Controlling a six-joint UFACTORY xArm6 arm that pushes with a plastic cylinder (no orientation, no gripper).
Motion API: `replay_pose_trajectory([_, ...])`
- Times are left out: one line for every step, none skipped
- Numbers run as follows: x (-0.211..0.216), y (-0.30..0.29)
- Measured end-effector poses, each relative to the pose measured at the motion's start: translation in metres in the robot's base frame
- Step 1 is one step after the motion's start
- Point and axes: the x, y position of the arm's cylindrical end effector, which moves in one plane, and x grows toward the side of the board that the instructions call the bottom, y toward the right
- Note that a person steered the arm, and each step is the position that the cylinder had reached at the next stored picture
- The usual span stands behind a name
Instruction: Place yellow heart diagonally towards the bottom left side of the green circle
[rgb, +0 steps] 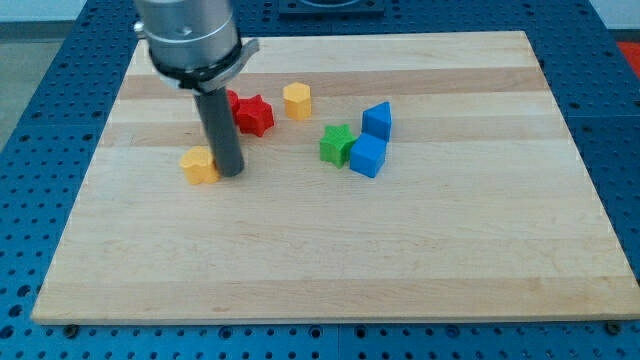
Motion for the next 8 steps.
replay_pose_trajectory([0.018,-0.012])
replay_pose_trajectory([0.033,0.014])
replay_pose_trajectory([0.035,0.062])
replay_pose_trajectory([-0.018,0.071])
replay_pose_trajectory([-0.031,0.072])
replay_pose_trajectory([-0.037,0.089])
replay_pose_trajectory([0.018,0.104])
replay_pose_trajectory([0.035,0.118])
